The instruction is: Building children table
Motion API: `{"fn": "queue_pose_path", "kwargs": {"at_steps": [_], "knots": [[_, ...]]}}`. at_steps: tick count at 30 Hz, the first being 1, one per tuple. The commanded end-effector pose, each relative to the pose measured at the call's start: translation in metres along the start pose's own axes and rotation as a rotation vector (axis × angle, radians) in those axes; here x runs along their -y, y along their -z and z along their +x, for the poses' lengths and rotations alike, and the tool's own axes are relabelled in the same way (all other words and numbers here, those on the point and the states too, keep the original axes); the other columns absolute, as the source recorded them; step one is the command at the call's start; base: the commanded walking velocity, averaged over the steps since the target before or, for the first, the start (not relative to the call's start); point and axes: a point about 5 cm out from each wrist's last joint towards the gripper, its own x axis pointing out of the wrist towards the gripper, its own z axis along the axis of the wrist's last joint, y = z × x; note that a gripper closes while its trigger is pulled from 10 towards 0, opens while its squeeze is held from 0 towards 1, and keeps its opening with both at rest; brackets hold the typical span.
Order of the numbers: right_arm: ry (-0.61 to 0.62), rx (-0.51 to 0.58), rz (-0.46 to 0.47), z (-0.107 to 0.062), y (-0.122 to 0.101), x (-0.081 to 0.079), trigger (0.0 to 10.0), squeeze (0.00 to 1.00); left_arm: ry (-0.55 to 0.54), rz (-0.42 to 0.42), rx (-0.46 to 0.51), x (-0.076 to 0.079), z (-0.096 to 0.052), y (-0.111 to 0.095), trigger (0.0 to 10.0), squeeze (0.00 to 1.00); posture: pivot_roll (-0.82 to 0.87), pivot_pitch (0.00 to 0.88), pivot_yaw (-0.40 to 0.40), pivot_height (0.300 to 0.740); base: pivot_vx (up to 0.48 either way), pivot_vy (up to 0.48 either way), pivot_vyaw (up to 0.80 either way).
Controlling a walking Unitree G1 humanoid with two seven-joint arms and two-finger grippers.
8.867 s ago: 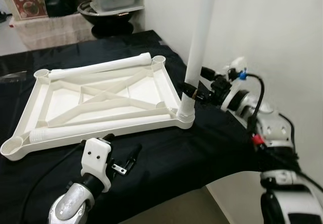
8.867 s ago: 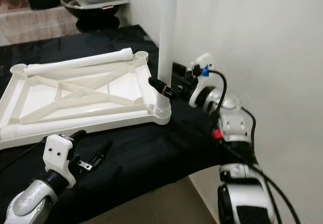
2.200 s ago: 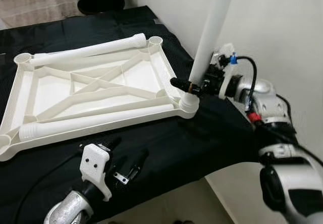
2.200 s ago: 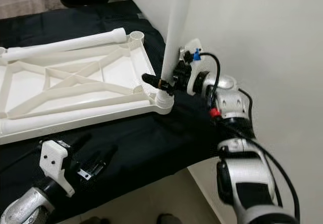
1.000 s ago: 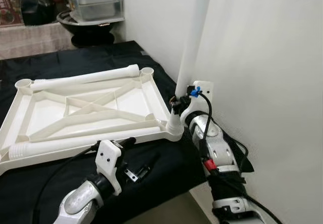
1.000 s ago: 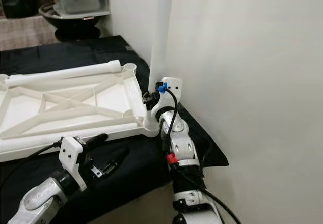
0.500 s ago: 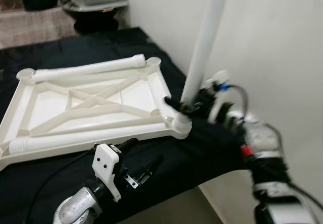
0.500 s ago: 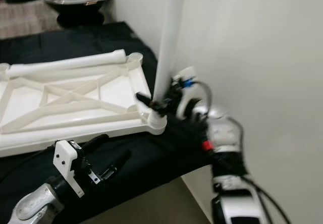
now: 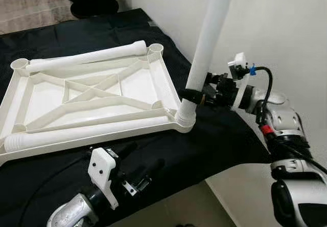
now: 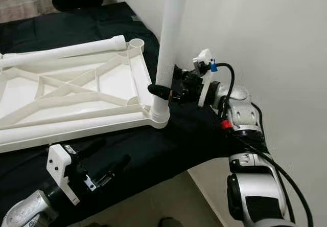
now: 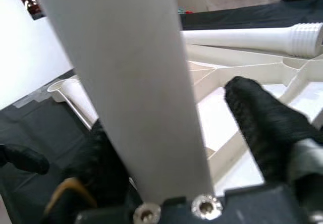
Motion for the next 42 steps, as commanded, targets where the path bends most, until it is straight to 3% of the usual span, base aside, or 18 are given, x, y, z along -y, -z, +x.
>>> {"fn": "queue_pose_path", "kwargs": {"at_steps": [1,9,12,13,14,15,16,17,19,20,24,30,31,33,34,35,40,42], "knots": [[0.024,0.009,0.003,-0.003,0.005,-0.002,0.0,0.0,-0.001,-0.003,-0.02,0.0,-0.001,0.002,10.0,0.0,0.03,0.183,-0.038,0.74,0.0,0.0,0.0],[0.112,-0.024,-0.008,-0.005,0.023,-0.017,0.0,0.0,-0.005,0.001,-0.022,-0.006,0.004,0.006,10.0,0.0,0.01,0.137,-0.051,0.74,0.0,0.0,0.0],[0.216,-0.134,0.07,0.01,0.048,-0.06,0.0,0.0,-0.015,0.01,-0.019,-0.009,0.007,0.009,10.0,0.0,0.01,0.113,-0.061,0.74,0.0,0.0,0.0],[0.216,-0.134,0.07,0.01,0.048,-0.06,0.0,0.0,-0.015,0.01,-0.019,-0.009,0.007,0.009,10.0,0.0,0.01,0.113,-0.061,0.74,0.0,0.0,0.0],[0.306,-0.174,0.107,0.019,0.058,-0.077,0.0,0.0,-0.019,0.013,-0.019,-0.011,0.008,0.011,10.0,0.0,0.01,0.093,-0.069,0.74,0.0,0.0,0.0],[0.306,-0.174,0.107,0.019,0.058,-0.077,0.0,0.0,-0.019,0.013,-0.019,-0.011,0.008,0.011,10.0,0.0,0.01,0.093,-0.069,0.74,0.0,0.0,0.0],[0.459,-0.217,0.089,0.022,0.066,-0.08,0.0,0.0,-0.022,0.015,-0.019,-0.013,0.009,0.012,10.0,0.0,0.01,0.082,-0.07,0.74,0.0,0.0,0.0],[0.735,-0.289,0.036,0.017,0.073,-0.078,0.0,0.0,-0.025,0.017,-0.019,-0.014,0.01,0.013,10.0,0.0,0.0,0.078,-0.069,0.74,0.0,0.0,0.0],[0.735,-0.289,0.036,0.017,0.073,-0.078,0.0,0.0,-0.025,0.017,-0.019,-0.014,0.01,0.013,10.0,0.0,0.0,0.078,-0.069,0.74,0.0,0.0,0.0],[0.94,-0.271,-0.006,0.026,0.075,-0.083,0.0,0.0,-0.031,0.025,-0.02,-0.018,0.014,0.016,10.0,0.0,0.01,0.038,-0.062,0.74,0.0,0.0,0.0],[0.935,-0.24,0.017,0.04,0.071,-0.082,0.0,0.0,-0.038,0.033,-0.02,-0.023,0.019,0.02,10.0,0.0,0.01,0.017,-0.069,0.74,0.0,0.0,0.0],[0.996,-0.265,0.076,0.038,0.067,-0.068,0.0,0.0,-0.051,0.044,-0.009,-0.026,0.022,0.021,10.0,0.0,0.01,0.004,-0.069,0.74,0.0,0.0,0.0],[0.961,-0.261,0.087,0.039,0.065,-0.067,10.0,0.0,-0.054,0.045,-0.008,-0.026,0.022,0.022,10.0,0.0,0.0,0.003,-0.066,0.74,0.0,0.0,0.0],[0.833,-0.216,0.08,0.044,0.06,-0.069,10.0,0.0,-0.055,0.046,-0.004,-0.025,0.022,0.021,10.0,0.0,0.0,0.013,-0.062,0.74,0.0,0.0,0.0],[0.789,-0.189,0.087,0.044,0.058,-0.068,10.0,0.97,-0.054,0.046,-0.002,-0.025,0.022,0.021,10.0,0.0,0.0,0.02,-0.06,0.74,0.0,0.0,0.0],[0.789,-0.189,0.087,0.044,0.058,-0.068,10.0,0.97,-0.054,0.046,-0.002,-0.025,0.022,0.021,10.0,0.0,0.0,0.02,-0.06,0.74,0.0,0.0,0.0],[0.44,-0.1,0.166,0.035,0.053,-0.065,10.0,1.0,-0.044,0.04,0.003,-0.02,0.019,0.018,10.0,0.0,0.0,0.049,-0.056,0.74,0.0,0.0,0.0],[0.363,-0.088,0.116,0.023,0.047,-0.056,10.0,1.0,-0.04,0.039,0.006,-0.018,0.017,0.017,10.0,0.0,0.01,0.067,-0.057,0.74,0.0,0.0,0.0]]}}
